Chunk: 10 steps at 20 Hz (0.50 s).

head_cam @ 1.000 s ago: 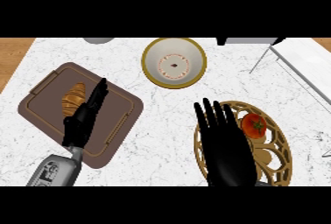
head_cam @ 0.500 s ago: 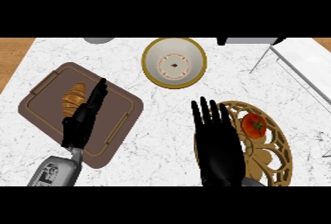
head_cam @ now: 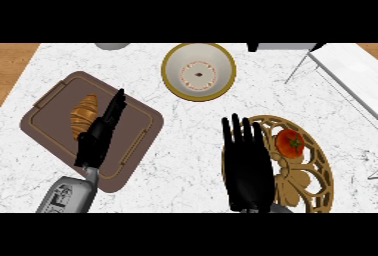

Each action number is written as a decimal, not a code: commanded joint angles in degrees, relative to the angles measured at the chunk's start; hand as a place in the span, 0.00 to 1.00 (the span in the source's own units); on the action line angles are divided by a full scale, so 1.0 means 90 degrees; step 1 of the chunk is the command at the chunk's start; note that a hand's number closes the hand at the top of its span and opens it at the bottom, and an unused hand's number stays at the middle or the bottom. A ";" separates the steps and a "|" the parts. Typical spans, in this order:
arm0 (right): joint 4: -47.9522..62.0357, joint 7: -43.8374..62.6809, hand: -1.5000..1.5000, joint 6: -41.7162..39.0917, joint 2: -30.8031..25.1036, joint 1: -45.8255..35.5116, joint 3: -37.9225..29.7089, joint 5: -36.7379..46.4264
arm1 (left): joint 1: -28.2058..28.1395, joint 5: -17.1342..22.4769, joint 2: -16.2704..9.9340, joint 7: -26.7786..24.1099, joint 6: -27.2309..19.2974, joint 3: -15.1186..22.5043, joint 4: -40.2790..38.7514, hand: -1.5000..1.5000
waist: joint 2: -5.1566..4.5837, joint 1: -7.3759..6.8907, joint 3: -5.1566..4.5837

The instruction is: Pick the sweet potato from the placemat and place it in the tiered shelf

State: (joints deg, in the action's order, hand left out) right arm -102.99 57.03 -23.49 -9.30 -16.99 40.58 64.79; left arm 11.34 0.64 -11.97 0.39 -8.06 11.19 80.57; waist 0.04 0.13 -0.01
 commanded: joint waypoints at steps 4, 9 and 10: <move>-0.0087 0.0410 0.00 -0.0324 0.0299 0.0569 0.0083 0.0634 | -0.0371 -0.0257 0.0177 -0.0010 -0.0022 0.0029 0.0271 0.50 | 0.0006 -0.0009 0.0000; 0.0284 0.0146 0.00 -0.0399 0.0524 0.0520 -0.0234 0.0944 | -0.0149 -0.0180 0.0055 0.0201 0.0258 -0.0304 0.0320 0.50 | 0.0002 -0.0014 0.0001; 0.0858 -0.0106 0.00 0.0103 0.0569 0.0476 -0.0271 0.1065 | -0.0013 0.0038 -0.0046 0.0053 0.0487 -0.0562 -0.0019 0.50 | -0.0006 -0.0017 0.0001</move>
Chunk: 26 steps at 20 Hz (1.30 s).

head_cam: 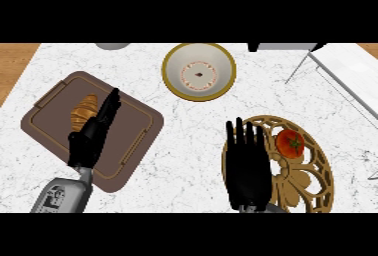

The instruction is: Pick the sweet potato from the placemat and place it in the tiered shelf

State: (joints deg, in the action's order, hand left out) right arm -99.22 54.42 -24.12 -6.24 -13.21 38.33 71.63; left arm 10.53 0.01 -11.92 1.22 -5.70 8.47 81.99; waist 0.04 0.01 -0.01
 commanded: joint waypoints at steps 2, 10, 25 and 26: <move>0.0189 -0.0255 0.00 -0.0174 -0.0049 -0.0002 -0.0632 0.0009 | 0.0196 -0.0044 0.0028 0.0197 0.0201 -0.0191 0.0003 0.50 | -0.0004 0.0002 0.0001; 0.0661 -0.0669 0.00 0.0362 -0.0006 0.0229 -0.0827 0.0653 | -0.0202 -0.0304 0.0189 0.0308 0.0302 -0.0255 0.0439 0.50 | 0.0001 -0.0008 0.0001; 0.1380 -0.1486 0.00 0.0336 0.0169 0.0002 -0.1606 0.0777 | -0.0142 -0.0807 0.0715 -0.0482 0.0222 -0.0424 -0.0304 0.50 | -0.0005 -0.0008 0.0000; 0.1096 -0.1359 0.00 0.0265 0.0264 0.0303 -0.1433 0.0868 | -0.0353 -0.0871 0.0696 -0.0188 0.0313 -0.0301 0.0064 0.50 | 0.0000 -0.0007 0.0001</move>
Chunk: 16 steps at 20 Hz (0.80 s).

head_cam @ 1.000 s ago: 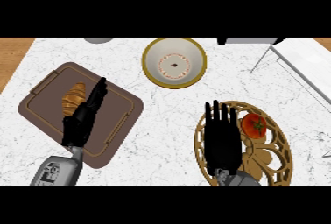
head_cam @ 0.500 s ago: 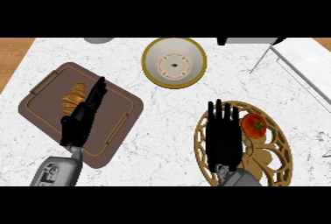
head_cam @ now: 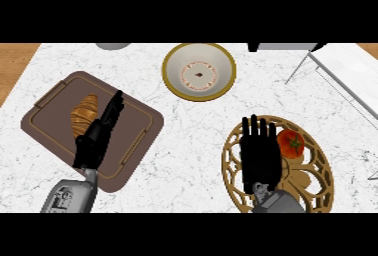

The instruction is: Pick the sweet potato from the placemat and place it in the tiered shelf

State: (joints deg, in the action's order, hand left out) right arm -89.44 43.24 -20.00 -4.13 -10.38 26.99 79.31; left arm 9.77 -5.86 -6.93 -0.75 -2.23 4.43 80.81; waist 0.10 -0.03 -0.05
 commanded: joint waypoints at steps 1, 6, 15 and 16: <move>0.0239 -0.0150 0.00 -0.0005 0.0114 -0.0049 -0.0095 0.0180 | -0.0130 -0.0066 0.0096 0.0390 0.0030 0.0001 0.0436 0.50 | -0.0007 -0.0006 0.0006; -0.0075 -0.0520 1.00 -0.0272 -0.0535 0.0520 0.0190 0.0221 | -0.0148 -0.0063 0.0134 -0.0004 0.0055 -0.0015 0.0123 0.50 | -0.0003 0.0022 0.0005; 0.0772 0.0769 1.00 0.0500 0.0434 -0.0681 -0.1117 -0.0128 | -0.0112 -0.0202 0.0350 0.0469 0.0005 0.0193 0.0492 0.50 | -0.0067 -0.0134 0.0021; 0.0638 0.1156 1.00 0.0728 0.0439 -0.0691 -0.1633 -0.0382 | 0.0134 -0.0122 0.0165 0.0450 0.0084 -0.0015 0.0403 0.50 | -0.0115 -0.0061 0.0032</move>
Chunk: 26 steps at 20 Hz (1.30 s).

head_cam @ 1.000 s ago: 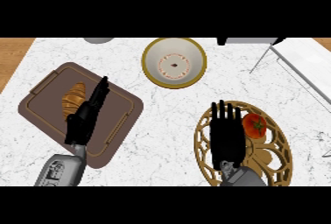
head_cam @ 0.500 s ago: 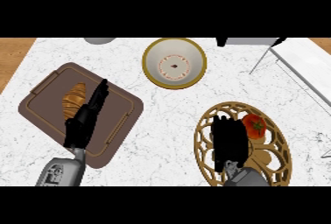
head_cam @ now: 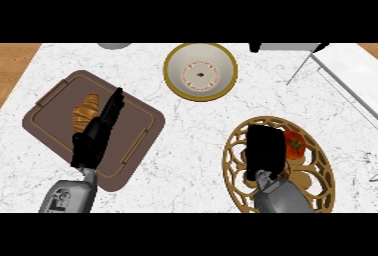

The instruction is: Pick the sweet potato from the placemat and place it in the tiered shelf

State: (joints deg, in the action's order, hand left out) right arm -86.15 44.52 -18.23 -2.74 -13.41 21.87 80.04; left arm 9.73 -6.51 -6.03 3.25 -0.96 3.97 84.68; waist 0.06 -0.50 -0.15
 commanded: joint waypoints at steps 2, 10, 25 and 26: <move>0.0058 0.1865 1.00 0.0829 0.0292 -0.0618 -0.1891 -0.0797 | 0.0104 0.0005 0.0065 0.0003 -0.0055 -0.0004 0.0036 0.50 | -0.0123 0.0023 0.0062; 0.0806 0.3480 1.00 0.2963 0.0301 -0.2395 -0.3069 -0.0947 | 0.0248 -0.0011 0.0038 -0.0054 0.0190 0.0187 -0.0026 0.50 | -0.0178 -0.0542 0.0033; 0.2392 0.4431 1.00 0.3901 0.0303 -0.4989 -0.3879 0.2102 | 0.0397 -0.0045 0.0074 -0.0068 0.0129 0.0118 -0.0206 0.50 | -0.0093 -0.0355 -0.0004; 0.2463 0.4510 1.00 0.3826 0.0303 -0.5147 -0.3921 0.2295 | 0.0263 -0.0038 0.0177 -0.0066 0.0095 0.0195 -0.0141 0.50 | -0.0077 -0.0401 -0.0005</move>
State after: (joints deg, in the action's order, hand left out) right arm -67.51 69.62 14.70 -0.24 -53.86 -11.76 93.79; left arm 12.61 -7.10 -4.96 2.50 0.29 5.84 82.98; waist -0.97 -4.58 -0.16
